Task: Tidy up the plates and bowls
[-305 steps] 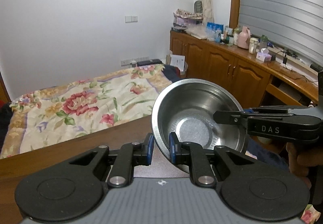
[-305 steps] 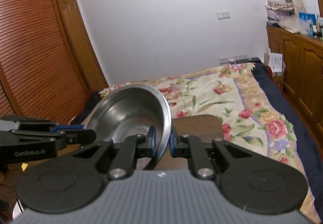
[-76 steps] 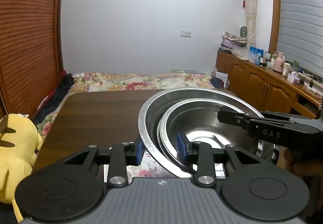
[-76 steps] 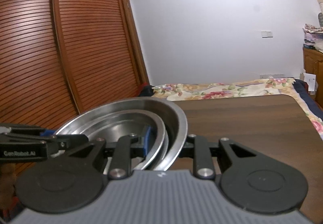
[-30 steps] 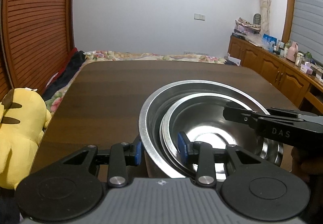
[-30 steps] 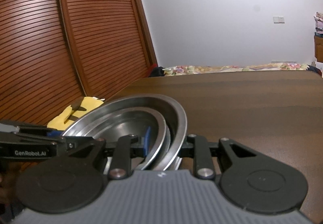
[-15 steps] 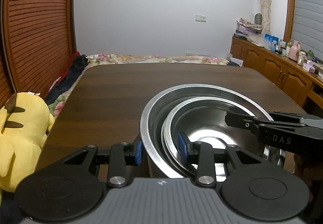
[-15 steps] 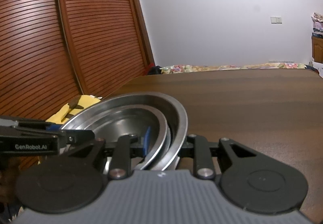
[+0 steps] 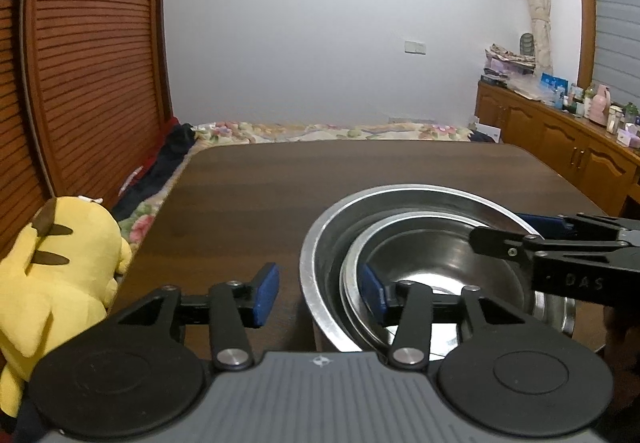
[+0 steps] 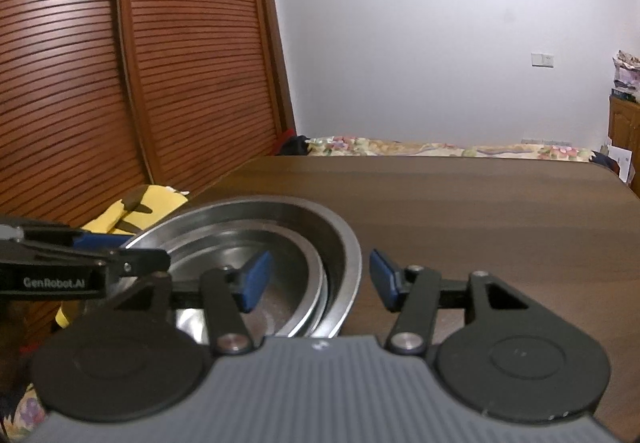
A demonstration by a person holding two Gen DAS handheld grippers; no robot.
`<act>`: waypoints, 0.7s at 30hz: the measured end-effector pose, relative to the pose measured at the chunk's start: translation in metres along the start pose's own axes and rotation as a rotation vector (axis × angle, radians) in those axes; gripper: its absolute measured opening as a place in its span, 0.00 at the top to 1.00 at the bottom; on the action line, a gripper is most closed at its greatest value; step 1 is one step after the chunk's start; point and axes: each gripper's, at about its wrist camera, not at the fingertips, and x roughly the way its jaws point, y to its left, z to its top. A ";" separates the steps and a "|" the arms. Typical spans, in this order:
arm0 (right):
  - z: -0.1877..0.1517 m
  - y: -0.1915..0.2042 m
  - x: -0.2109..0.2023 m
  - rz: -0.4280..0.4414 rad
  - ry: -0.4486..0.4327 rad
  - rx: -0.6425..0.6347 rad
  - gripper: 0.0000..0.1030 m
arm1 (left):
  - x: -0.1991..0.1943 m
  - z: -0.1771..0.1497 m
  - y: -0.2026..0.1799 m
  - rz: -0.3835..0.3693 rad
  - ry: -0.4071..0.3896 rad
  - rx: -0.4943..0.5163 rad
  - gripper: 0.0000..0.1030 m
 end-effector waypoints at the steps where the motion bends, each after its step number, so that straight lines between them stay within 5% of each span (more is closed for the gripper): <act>1: 0.000 -0.001 -0.002 -0.004 -0.003 0.002 0.46 | -0.002 0.001 0.001 0.005 -0.003 -0.001 0.49; 10: 0.011 -0.002 -0.026 -0.053 -0.048 -0.013 0.46 | -0.027 0.011 0.002 0.046 -0.046 0.002 0.45; 16: 0.022 -0.001 -0.050 -0.074 -0.081 -0.025 0.44 | -0.048 0.022 -0.009 0.053 -0.078 0.013 0.29; 21: 0.032 0.000 -0.071 -0.100 -0.122 -0.046 0.17 | -0.065 0.027 -0.022 0.065 -0.107 0.019 0.08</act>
